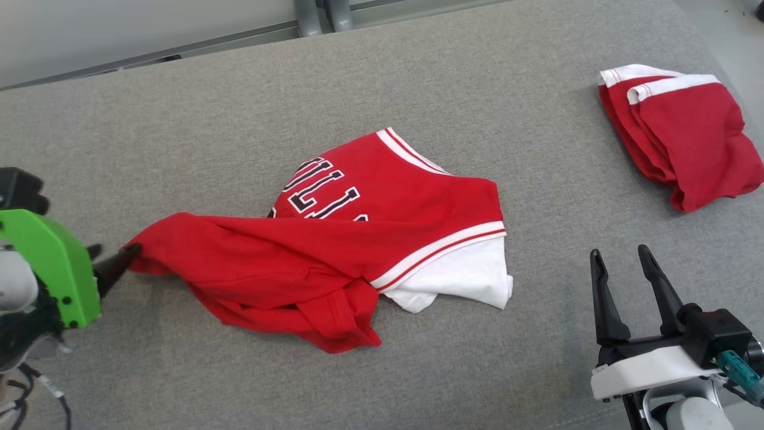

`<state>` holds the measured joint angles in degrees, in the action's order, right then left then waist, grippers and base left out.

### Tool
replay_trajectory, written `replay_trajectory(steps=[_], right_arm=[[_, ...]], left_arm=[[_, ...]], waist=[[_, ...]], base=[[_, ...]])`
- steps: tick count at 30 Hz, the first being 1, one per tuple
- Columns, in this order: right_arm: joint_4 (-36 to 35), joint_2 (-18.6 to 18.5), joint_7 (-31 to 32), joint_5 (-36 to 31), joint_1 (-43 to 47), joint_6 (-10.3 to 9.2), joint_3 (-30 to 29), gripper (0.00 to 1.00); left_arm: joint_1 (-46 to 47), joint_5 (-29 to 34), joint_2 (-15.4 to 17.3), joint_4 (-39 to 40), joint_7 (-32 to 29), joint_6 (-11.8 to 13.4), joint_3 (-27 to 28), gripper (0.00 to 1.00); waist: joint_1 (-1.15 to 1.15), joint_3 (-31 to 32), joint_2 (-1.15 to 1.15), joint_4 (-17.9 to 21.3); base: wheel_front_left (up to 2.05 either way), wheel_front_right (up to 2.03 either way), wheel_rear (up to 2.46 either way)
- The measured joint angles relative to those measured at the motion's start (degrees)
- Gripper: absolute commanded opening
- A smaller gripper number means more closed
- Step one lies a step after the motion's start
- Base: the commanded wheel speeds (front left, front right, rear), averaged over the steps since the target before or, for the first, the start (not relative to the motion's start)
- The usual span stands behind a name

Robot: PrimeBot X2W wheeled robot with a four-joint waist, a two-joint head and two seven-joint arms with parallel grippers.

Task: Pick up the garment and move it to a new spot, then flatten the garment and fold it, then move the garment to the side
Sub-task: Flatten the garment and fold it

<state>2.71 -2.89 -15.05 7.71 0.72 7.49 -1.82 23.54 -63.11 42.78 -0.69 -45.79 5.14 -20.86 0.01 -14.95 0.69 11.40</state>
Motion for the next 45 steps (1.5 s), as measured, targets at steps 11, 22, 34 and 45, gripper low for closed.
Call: replay_trajectory(steps=[11,22,34,45], right_arm=[[-1.20,0.00,0.00,-3.03,0.98,0.00,-1.69,1.00],[-3.37,-1.26,2.27,-4.60,2.70,0.00,-1.01,1.00],[-5.61,-1.57,3.60,-4.30,4.41,0.00,-1.15,1.00],[-5.33,-1.10,3.61,-3.85,3.43,0.00,-0.09,1.00]], left_arm=[[-6.36,2.87,-3.54,-2.90,22.23,2.52,9.43,1.00],[-16.78,1.46,-19.84,-1.37,31.61,1.96,2.94,1.00],[-16.62,-1.67,-26.57,-9.00,29.32,-0.49,-1.88,0.95],[-7.76,-0.03,-29.88,-21.98,33.29,-2.87,-2.03,0.00]], waist=[[-0.01,2.99,0.00,-4.32],[-0.01,5.63,0.00,-8.29],[-0.01,5.52,0.00,-7.38],[-0.01,4.80,0.00,-5.59]], base=[[0.00,0.00,0.00],[0.00,0.00,0.00],[0.00,0.00,0.00],[0.00,0.00,0.00]])
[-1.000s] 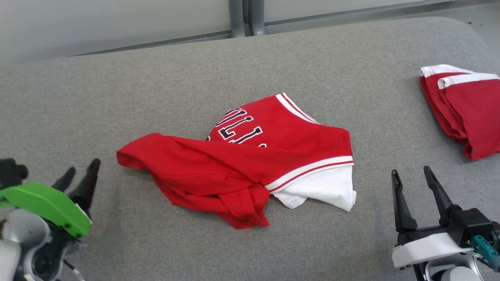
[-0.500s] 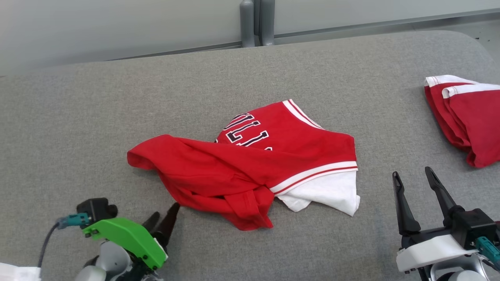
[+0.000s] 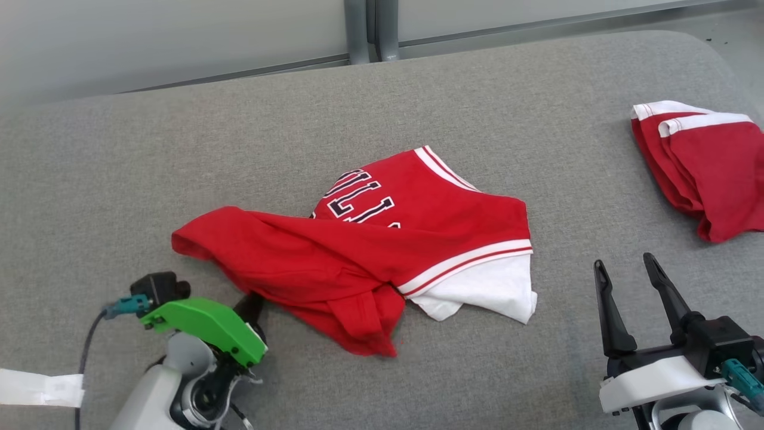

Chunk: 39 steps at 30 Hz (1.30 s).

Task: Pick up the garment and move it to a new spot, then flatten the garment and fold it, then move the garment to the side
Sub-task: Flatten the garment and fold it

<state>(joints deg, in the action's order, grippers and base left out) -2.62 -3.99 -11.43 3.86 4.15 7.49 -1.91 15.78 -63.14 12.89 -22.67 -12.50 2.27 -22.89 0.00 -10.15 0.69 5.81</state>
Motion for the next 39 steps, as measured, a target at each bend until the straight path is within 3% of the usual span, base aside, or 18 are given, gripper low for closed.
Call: replay_trajectory(steps=[3,7,12,16,20,23,28,33,35,36,39], right_arm=[[0.40,0.23,-0.48,0.47,-0.20,0.00,-0.49,1.00],[1.56,0.63,-1.27,1.03,-0.08,0.00,-0.63,1.00],[2.83,0.94,-2.12,1.59,-0.07,0.00,-0.68,1.00],[3.61,1.02,-2.57,1.63,0.53,0.00,-1.16,1.00],[4.20,1.05,-2.90,2.35,0.93,0.00,-1.45,1.00],[4.43,1.09,-3.12,3.05,0.91,0.00,-1.05,1.00],[4.81,1.08,-3.30,2.85,0.92,0.00,-1.21,1.00],[4.86,1.08,-3.30,1.81,0.40,0.00,-0.66,1.00],[4.80,1.11,-3.13,1.42,-0.04,0.00,-0.25,1.00],[4.71,1.13,-2.94,1.33,-0.26,0.00,-0.14,1.00],[4.43,1.13,-2.77,1.09,-0.30,0.00,-0.29,1.00]], left_arm=[[2.18,0.47,0.41,-1.25,3.27,-0.79,2.44,0.00],[4.39,-1.09,1.37,0.46,2.77,-2.81,3.64,0.00],[4.76,2.60,5.61,8.89,3.05,-2.16,3.09,0.00],[2.72,5.45,9.88,23.17,1.64,0.88,2.93,0.00],[-3.67,6.77,14.48,37.85,-1.90,5.99,3.26,0.00],[-10.42,8.25,18.51,44.14,-3.64,9.94,4.48,0.00],[-19.77,7.21,20.96,42.45,-3.77,12.87,6.54,0.00],[-21.01,6.06,19.22,31.71,-2.25,11.79,6.08,0.00],[-20.24,7.05,18.97,27.55,-1.47,11.79,5.59,0.58],[-19.66,7.39,18.58,26.42,-1.05,11.58,5.22,1.00],[-17.48,6.70,16.15,25.94,0.18,10.83,5.31,1.00]], waist=[[0.00,-0.16,0.00,0.79],[0.00,-0.20,0.00,1.30],[0.00,0.20,0.00,1.61],[0.00,0.86,0.00,1.37],[0.00,1.22,0.00,0.54],[0.00,1.05,0.00,-0.11],[0.00,0.49,0.00,-1.68],[0.00,0.14,0.00,-3.60],[0.00,0.21,0.00,-4.16],[0.00,0.26,0.00,-4.33],[0.00,0.40,0.00,-4.58]], base=[[0.00,0.00,0.00],[0.00,0.00,0.00],[0.00,0.00,0.00],[0.00,0.00,0.00],[0.00,0.00,0.00],[0.00,0.00,0.00],[0.00,0.00,0.00],[0.00,0.00,0.00],[0.00,0.00,0.00],[0.00,0.00,0.00],[0.00,0.00,0.00]])
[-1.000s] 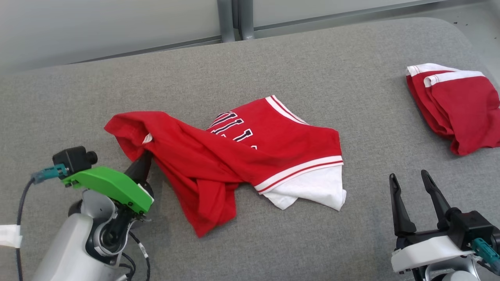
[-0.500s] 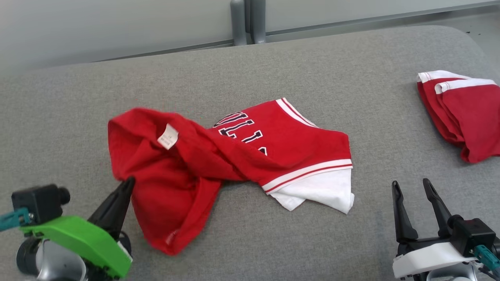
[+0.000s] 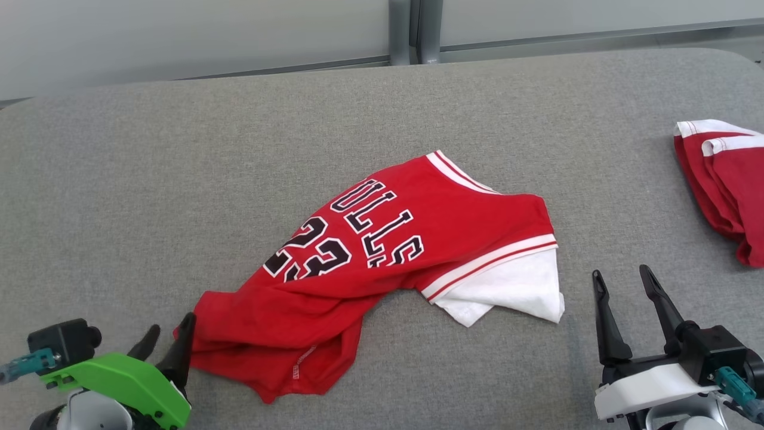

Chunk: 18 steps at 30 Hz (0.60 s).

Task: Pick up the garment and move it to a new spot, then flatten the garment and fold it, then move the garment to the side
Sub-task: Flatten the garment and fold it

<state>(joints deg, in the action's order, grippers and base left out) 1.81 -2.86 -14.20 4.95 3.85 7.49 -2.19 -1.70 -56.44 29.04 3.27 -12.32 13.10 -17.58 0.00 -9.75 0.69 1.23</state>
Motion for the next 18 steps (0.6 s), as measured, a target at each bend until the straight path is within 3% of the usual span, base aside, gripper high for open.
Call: replay_trajectory(steps=[5,9,14,16,18], right_arm=[[-0.34,0.00,0.46,-0.23,0.50,0.00,0.14,1.00],[-0.43,-0.01,0.48,-0.10,0.85,0.00,0.30,1.00],[-0.59,-0.01,0.47,0.07,1.08,0.00,0.19,1.00],[-0.55,-0.02,0.42,0.14,1.12,0.00,-0.05,1.00],[-0.56,-0.01,0.43,0.14,1.10,0.00,0.03,1.00]], left_arm=[[1.00,-1.18,-0.65,3.47,1.32,0.08,2.26,1.00],[-2.11,-1.45,0.76,6.30,0.80,0.85,2.55,1.00],[-7.26,-3.55,0.70,10.05,-1.81,-1.11,-0.58,1.00],[-7.20,-5.03,-0.47,10.71,-2.32,-2.11,-1.27,0.86],[-6.28,-5.45,-1.33,9.70,-2.48,-2.34,-1.47,0.79]], waist=[[0.00,0.17,0.00,0.38],[0.00,0.15,0.00,1.26],[0.00,-0.23,0.00,2.16],[0.00,-0.72,0.00,2.10],[0.00,-0.94,0.00,1.98]], base=[[0.00,0.00,0.00],[0.00,0.00,0.00],[0.00,0.00,0.00],[0.00,0.00,0.00],[0.00,0.00,0.00]])
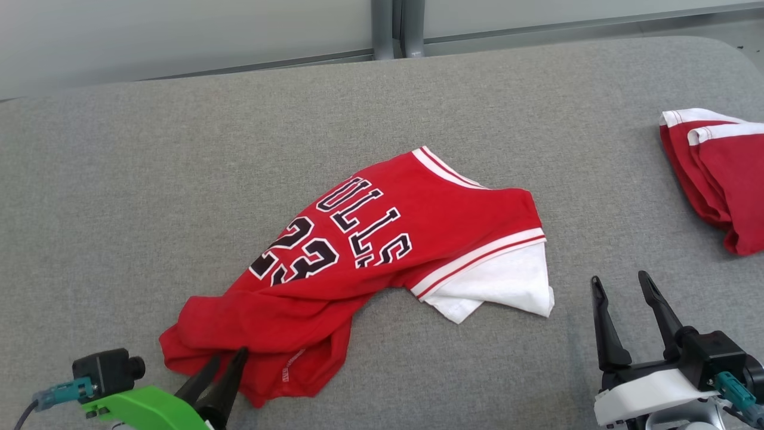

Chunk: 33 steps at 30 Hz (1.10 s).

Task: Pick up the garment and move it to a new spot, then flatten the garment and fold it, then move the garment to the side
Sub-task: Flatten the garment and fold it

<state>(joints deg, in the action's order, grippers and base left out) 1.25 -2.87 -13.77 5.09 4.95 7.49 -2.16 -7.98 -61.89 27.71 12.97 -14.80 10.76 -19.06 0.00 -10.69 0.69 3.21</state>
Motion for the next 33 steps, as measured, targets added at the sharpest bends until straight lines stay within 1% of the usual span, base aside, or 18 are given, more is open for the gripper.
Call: replay_trajectory(steps=[2,3,5,7,9,10,11,12,15,18,21,24,25,26,27,28,30,33], right_arm=[[-0.03,0.00,0.07,-0.01,-0.31,0.00,0.35,1.00],[-0.03,-0.01,0.08,-0.03,-0.65,0.00,0.55,1.00],[-0.09,0.02,0.08,-0.12,-1.10,0.00,0.73,1.00],[-0.12,0.01,0.08,-0.12,-1.12,0.00,0.55,1.00],[-0.09,-0.01,0.07,-0.11,-1.09,0.00,0.42,1.00],[-0.05,0.00,0.07,-0.10,-1.04,0.00,0.40,1.00],[-0.02,0.00,0.05,-0.07,-0.99,0.00,0.40,1.00],[0.00,0.00,0.05,0.01,-0.94,0.00,0.43,1.00],[0.23,0.02,-0.03,0.27,-0.91,0.00,0.56,1.00],[0.36,0.01,-0.13,0.43,-1.27,0.00,0.78,1.00],[0.59,0.00,-0.20,0.45,-1.87,0.00,0.80,1.00],[1.26,0.01,-0.45,0.86,-2.33,0.00,1.18,1.00],[1.52,-0.01,-0.46,0.90,-2.50,0.00,1.48,1.00],[1.82,-0.01,-0.47,1.11,-2.81,0.00,1.87,1.00],[2.12,-0.01,-0.54,1.27,-3.25,0.00,2.32,1.00],[2.35,0.03,-0.57,1.32,-3.57,0.00,2.77,1.00],[2.85,0.02,-0.71,1.41,-3.89,0.00,3.42,1.00],[3.34,0.02,-0.89,1.65,-3.90,0.00,3.63,1.00]], left_arm=[[1.98,-0.08,-0.94,-1.31,-0.16,-0.27,-0.59,0.57],[2.92,-0.07,-1.32,-1.83,-0.25,-0.57,-1.09,0.50],[4.07,-0.19,-2.54,-2.15,-0.25,-1.15,-1.63,0.44],[4.74,-0.75,-3.71,-2.54,-0.25,-1.42,-1.83,0.42],[5.42,-0.75,-3.83,-4.01,0.14,-1.37,-1.65,0.41],[5.76,-0.75,-3.96,-4.76,0.31,-1.30,-1.52,0.35],[6.28,-0.60,-4.19,-5.50,0.71,-1.29,-1.48,0.23],[7.03,-0.22,-4.32,-6.01,0.80,-1.34,-1.60,0.00],[9.98,-0.59,-4.79,-5.04,-2.08,-3.43,-3.88,0.00],[14.62,-1.59,-5.34,-3.75,-4.75,-3.43,-4.34,0.00],[18.18,-1.58,-5.45,-4.03,-7.11,-2.69,-5.15,0.00],[24.17,-1.99,-7.56,-8.08,-10.25,-0.43,-5.95,0.00],[26.05,-1.83,-8.17,-10.22,-10.90,0.35,-6.27,0.09],[27.79,-1.80,-8.99,-13.06,-11.33,1.11,-6.42,0.44],[29.51,-1.42,-9.75,-15.86,-11.84,1.44,-7.12,0.91],[31.03,-0.63,-10.40,-18.42,-11.92,1.54,-7.89,1.00],[33.90,1.60,-11.49,-24.28,-11.23,2.14,-8.90,1.00],[37.58,7.76,-10.47,-30.45,-7.42,2.40,-10.91,1.00]], waist=[[0.00,-0.16,0.00,0.01],[0.00,-0.18,0.00,0.13],[0.00,-0.15,0.00,0.53],[0.00,-0.14,0.00,0.91],[0.00,-0.18,0.00,1.27],[0.00,-0.22,0.00,1.44],[0.00,-0.30,0.00,1.58],[0.00,-0.42,0.00,1.71],[0.00,-0.76,0.00,1.97],[0.00,-1.19,0.00,2.14],[0.00,-1.46,0.00,2.20],[0.00,-1.56,0.00,2.28],[0.00,-1.60,0.00,2.37],[0.00,-1.67,0.00,2.52],[0.00,-1.73,0.00,2.73],[0.00,-1.75,0.00,2.99],[0.00,-1.77,0.00,3.56],[0.00,-1.73,0.00,4.52]], base=[[0.00,0.00,0.00],[0.00,0.00,0.00],[0.00,0.00,0.00],[0.00,0.00,0.00],[0.00,0.00,0.00],[0.00,0.00,0.00],[0.00,0.00,0.00],[0.00,0.00,0.00],[0.00,0.00,0.00],[0.00,0.00,0.00],[0.00,0.00,0.00],[0.00,0.00,0.00],[0.00,0.00,0.00],[0.00,0.00,0.00],[0.00,0.00,0.00],[0.00,0.00,0.00],[0.00,0.00,0.00],[0.00,0.00,0.00]])
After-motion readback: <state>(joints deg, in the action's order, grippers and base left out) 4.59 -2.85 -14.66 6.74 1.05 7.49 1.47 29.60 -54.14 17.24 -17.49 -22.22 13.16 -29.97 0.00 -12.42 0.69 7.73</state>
